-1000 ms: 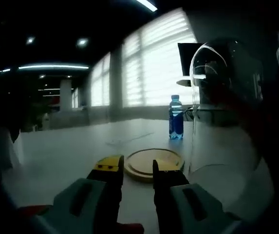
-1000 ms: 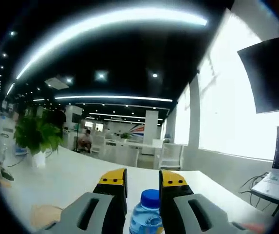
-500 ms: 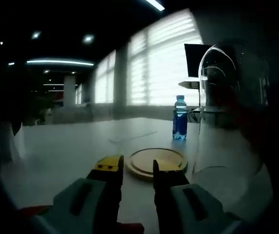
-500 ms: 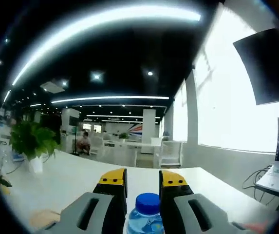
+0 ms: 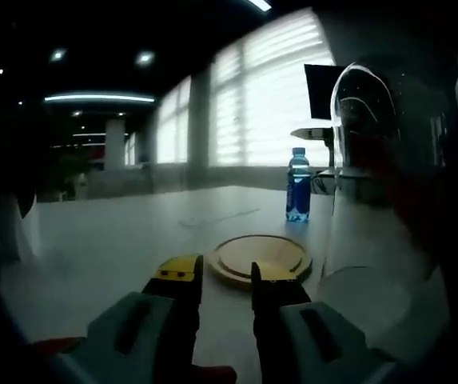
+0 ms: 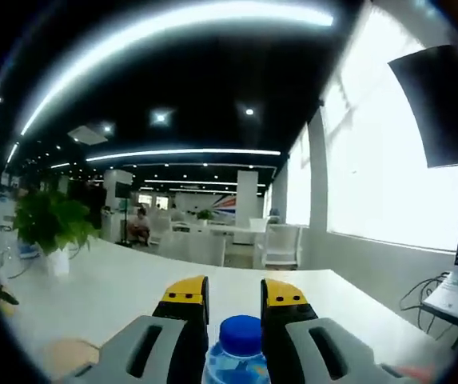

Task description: Open the cover put in the Mizone put the cover back on

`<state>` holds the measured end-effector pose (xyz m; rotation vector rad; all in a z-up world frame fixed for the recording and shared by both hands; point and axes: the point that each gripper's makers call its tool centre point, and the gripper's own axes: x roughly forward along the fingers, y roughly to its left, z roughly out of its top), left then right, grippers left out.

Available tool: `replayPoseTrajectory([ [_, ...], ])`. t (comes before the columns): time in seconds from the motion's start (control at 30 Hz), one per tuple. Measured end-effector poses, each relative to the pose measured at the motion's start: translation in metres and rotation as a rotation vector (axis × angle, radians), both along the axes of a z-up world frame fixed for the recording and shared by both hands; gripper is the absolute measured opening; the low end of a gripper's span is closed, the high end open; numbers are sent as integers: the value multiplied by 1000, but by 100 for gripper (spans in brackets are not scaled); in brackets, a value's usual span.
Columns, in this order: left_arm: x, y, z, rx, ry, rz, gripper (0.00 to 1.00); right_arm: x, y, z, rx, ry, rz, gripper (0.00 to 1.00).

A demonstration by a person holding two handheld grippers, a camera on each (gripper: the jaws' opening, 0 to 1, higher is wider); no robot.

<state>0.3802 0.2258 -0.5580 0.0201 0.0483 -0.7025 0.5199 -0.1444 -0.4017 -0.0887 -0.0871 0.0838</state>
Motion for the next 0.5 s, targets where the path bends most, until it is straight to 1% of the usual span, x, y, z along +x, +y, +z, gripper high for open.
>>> replayPoseTrajectory([
  [0.07,0,0,1,-15,3,1,19,0,1,-2,-7,11,8,18],
  [0.17,1,2,1,-19,6,7,19,1,-1,-3,-21,12,-5,18],
  [0.23,1,3,1,-23,9,6,19,1,-2,-4,-9,12,-4,18],
  [0.27,1,3,1,-21,8,5,19,2,-3,-6,-2,18,-1,18],
  [0.4,1,1,-2,-8,11,-2,19,1,-3,-12,-13,34,12,20],
  [0.5,1,1,-3,-7,12,-3,19,3,-3,-16,-10,41,27,26],
])
